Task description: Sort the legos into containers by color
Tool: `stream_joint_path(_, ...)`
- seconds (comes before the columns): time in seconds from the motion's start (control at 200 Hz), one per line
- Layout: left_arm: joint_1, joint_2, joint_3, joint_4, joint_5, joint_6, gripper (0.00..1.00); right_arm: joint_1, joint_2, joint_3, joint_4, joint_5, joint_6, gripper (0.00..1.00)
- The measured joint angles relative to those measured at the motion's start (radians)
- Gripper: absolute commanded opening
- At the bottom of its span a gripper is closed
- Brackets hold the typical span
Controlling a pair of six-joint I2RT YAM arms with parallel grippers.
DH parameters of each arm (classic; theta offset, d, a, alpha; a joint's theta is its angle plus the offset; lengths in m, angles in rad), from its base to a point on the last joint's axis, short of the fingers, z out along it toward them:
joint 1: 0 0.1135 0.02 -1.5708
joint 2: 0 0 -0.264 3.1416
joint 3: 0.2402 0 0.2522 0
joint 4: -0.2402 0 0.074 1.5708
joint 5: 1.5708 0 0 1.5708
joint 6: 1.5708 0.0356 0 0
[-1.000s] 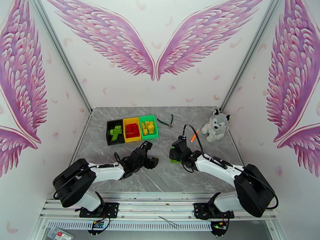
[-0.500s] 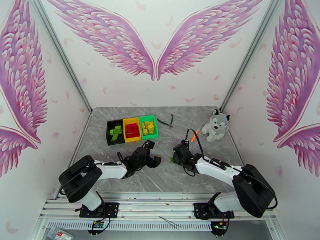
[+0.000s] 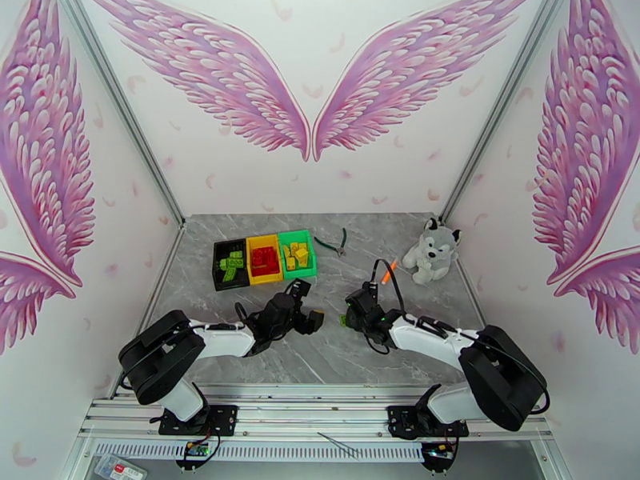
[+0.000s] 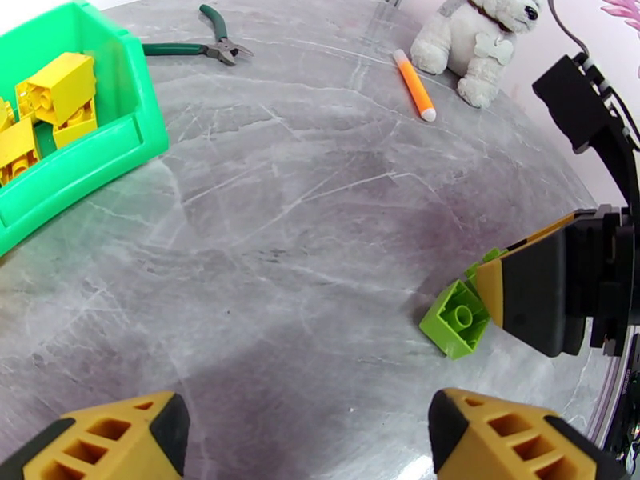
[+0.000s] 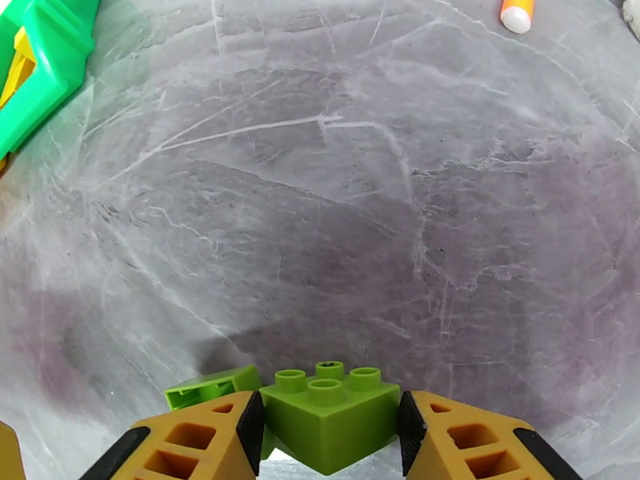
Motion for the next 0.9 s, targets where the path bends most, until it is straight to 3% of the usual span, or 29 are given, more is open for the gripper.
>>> stream_joint_path(0.25,0.000,0.000,0.000,0.000,-0.001,-0.003,0.84,0.000,-0.072,0.000,-0.034,0.013,-0.005,0.64)
stream_joint_path(0.55,0.000,0.000,0.000,0.000,0.000,-0.004,0.84,-0.024,-0.056,0.000,-0.041,0.023,-0.017,0.65)
stream_joint_path(0.75,0.000,0.000,0.000,0.000,0.000,-0.005,0.84,-0.040,0.033,0.000,-0.013,0.012,-0.027,0.61)
stream_joint_path(0.9,0.000,0.001,0.000,-0.001,-0.006,-0.008,0.87,-0.051,0.083,0.003,0.008,0.008,-0.043,0.52)
